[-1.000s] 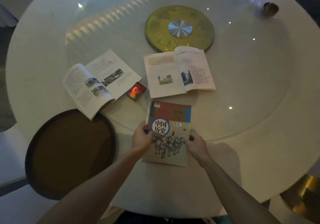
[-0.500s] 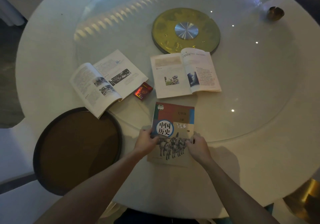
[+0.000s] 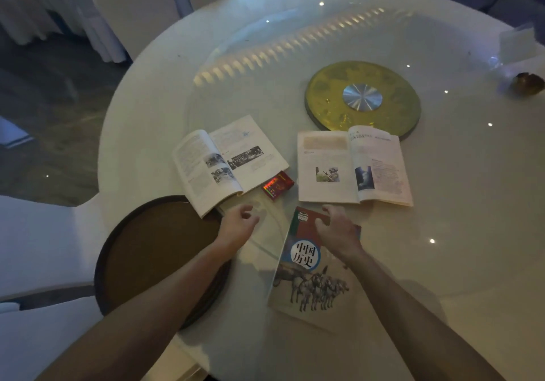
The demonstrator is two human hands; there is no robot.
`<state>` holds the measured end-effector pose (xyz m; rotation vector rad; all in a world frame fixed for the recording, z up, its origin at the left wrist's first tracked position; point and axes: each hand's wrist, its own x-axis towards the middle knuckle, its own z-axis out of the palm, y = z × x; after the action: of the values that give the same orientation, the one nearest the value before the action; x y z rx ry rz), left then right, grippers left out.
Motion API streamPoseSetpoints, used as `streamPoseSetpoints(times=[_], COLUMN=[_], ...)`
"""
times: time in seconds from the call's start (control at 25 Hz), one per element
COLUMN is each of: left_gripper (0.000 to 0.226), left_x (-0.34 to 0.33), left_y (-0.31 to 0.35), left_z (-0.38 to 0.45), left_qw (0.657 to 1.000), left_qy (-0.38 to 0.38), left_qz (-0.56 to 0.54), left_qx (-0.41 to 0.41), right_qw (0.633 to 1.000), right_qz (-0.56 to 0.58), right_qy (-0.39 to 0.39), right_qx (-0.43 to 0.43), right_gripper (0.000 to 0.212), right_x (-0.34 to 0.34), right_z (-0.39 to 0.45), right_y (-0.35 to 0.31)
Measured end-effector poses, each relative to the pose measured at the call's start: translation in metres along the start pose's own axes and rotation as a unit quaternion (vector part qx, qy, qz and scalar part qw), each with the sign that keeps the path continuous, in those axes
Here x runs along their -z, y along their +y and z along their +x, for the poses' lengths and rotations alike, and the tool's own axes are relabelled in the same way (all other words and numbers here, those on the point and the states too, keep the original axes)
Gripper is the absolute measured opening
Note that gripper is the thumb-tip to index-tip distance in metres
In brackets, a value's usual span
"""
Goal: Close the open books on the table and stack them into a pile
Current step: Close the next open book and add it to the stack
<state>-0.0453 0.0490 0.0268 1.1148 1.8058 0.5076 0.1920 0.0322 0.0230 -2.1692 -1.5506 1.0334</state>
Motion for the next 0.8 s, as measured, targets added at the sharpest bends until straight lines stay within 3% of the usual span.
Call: streamPoseSetpoints(times=[0.2,0.4,0.64,0.8], left_gripper=[0.053,0.065,0.061,0.059], left_x=[0.051,0.104,0.13,0.136], left_y=[-0.004,-0.03,-0.05,-0.052], left_z=[0.053,0.11,0.151,0.173], left_qw=[0.994,0.971,0.955,0.954], left_qy=[0.076,0.114,0.105,0.077], left_qz=[-0.069,-0.152,-0.198,-0.214], left_qx=[0.041,0.145,0.194,0.193], right_qw=[0.998,0.997,0.997,0.995], right_qz=[0.013,0.003,-0.043,-0.079], right_qy=[-0.046,-0.073,-0.067,-0.037], right_qx=[0.036,0.025,-0.017,-0.045], right_gripper=[0.054,0.063,0.066,0.053], right_x=[-0.003,-0.034,-0.072,-0.084], right_z=[0.049,0.122,0.187,0.208], right_y=[-0.073,-0.133,-0.159,-0.169])
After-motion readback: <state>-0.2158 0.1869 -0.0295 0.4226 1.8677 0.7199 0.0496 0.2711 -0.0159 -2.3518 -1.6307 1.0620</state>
